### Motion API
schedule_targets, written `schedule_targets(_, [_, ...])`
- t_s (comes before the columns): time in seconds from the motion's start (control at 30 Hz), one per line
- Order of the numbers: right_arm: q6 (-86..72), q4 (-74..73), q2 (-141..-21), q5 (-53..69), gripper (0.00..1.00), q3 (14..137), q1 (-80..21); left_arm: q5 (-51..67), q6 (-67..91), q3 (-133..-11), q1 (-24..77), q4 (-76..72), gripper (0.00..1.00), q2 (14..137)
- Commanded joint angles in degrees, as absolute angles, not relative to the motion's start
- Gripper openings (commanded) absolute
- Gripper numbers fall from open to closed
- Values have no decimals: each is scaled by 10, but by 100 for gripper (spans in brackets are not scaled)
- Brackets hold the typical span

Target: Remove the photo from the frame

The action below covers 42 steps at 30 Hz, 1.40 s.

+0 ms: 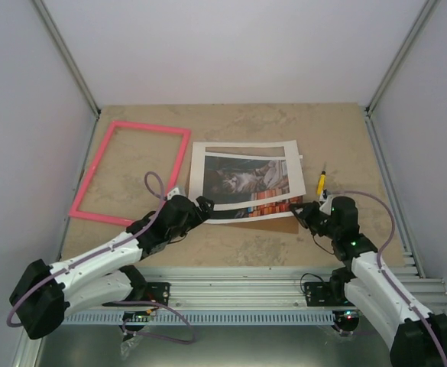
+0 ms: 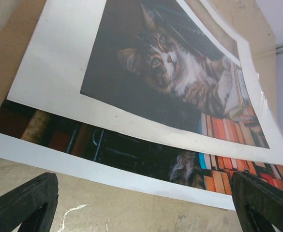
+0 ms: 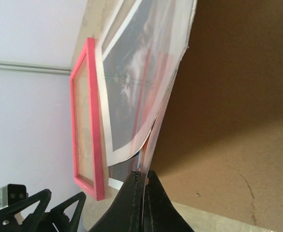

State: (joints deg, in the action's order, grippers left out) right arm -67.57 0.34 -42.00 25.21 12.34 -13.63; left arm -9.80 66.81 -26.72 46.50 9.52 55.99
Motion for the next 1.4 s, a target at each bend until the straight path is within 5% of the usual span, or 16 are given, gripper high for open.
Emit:
schedule_targets(0.0, [-676,-63,-386,257,0,154,-133,-121,677,-261,467,126,99,534])
schedule_targets(0.9, [-623,-323,-223,304,0,342,-133,-147,690,-281,467,197,99,437])
schedule_targets(1.37, [-589,-374,-256,312,1,515,-134,-153,693,-305,467,225,99,405])
